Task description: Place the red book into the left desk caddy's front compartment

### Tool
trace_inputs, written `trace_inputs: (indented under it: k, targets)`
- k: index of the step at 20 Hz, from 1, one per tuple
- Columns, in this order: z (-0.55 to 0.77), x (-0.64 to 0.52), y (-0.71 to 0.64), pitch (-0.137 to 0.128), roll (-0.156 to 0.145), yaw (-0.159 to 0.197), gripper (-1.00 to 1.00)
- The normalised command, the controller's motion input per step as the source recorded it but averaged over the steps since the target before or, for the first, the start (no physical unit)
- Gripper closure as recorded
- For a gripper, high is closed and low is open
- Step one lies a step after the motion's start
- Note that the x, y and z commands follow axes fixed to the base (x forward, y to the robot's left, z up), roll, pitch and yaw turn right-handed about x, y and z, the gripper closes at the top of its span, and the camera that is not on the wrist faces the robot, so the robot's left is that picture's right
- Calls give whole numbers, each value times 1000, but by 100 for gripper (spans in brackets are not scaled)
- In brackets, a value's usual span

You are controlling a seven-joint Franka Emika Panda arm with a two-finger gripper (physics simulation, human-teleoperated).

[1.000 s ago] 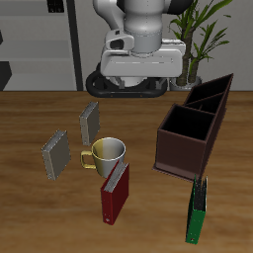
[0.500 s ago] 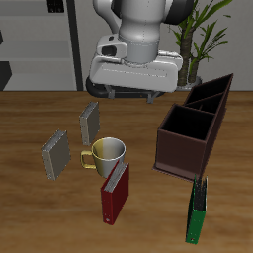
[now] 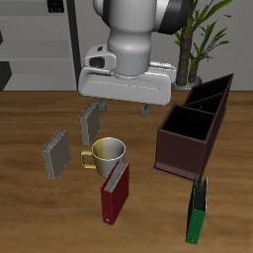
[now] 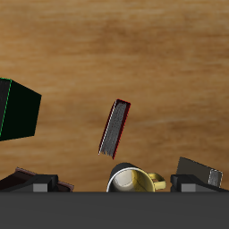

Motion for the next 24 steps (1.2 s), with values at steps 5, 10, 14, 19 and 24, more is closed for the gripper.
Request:
trace_inputs:
  k: [5,10,14,19,24]
  targets:
    - [-149,336,-156,-36,25,-24,-100]
    - [-243,259,-124,-10,15,-12,-100]
    - [-250,179,8,-6,-2,27,-100]
    - [-197,77,-37,-42,-2,-16,-100]
    - [-199,-27,-24,-42,-16,-5,-100]
